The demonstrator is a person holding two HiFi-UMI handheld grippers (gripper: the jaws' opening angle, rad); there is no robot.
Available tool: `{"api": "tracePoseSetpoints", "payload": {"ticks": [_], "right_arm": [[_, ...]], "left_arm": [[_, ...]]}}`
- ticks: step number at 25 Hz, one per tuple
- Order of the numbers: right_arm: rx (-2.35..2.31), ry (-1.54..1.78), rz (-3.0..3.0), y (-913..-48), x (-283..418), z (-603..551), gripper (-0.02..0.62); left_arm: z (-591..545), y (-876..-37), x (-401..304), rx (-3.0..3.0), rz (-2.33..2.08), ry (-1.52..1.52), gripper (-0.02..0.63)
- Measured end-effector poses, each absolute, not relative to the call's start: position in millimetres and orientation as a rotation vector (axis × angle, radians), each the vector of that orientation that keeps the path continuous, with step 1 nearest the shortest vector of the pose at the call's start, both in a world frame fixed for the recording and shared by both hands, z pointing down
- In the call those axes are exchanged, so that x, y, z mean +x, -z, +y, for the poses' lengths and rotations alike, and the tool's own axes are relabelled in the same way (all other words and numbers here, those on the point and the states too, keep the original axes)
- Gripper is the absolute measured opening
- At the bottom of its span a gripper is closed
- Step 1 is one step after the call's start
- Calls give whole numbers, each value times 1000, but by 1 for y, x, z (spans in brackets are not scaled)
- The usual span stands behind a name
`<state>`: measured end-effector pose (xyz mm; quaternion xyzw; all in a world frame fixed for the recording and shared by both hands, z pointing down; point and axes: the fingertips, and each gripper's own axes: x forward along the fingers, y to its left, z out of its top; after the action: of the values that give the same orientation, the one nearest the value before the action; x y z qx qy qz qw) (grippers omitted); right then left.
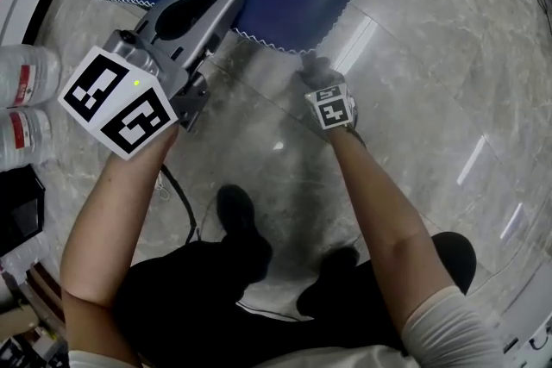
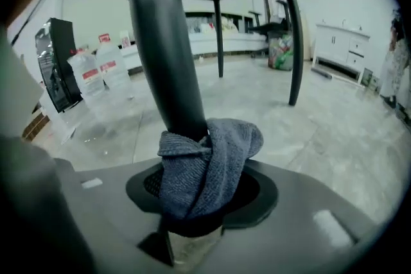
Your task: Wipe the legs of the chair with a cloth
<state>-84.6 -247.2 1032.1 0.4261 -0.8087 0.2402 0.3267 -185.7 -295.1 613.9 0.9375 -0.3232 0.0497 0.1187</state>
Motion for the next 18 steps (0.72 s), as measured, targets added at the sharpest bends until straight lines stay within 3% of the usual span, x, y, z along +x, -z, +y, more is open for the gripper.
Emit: {"api": "tracePoseSetpoints", "payload": {"ticks": [6,18], "right_arm": [[1024,-555,-2103,-1011,-89,-250,173],[1174,-195,-2577,-727,-120,-262,173]], "left_arm": [[-296,-614,-185,2746,-938,-143,5],[-294,-613,-183,2753,-939,-164,5]]}}
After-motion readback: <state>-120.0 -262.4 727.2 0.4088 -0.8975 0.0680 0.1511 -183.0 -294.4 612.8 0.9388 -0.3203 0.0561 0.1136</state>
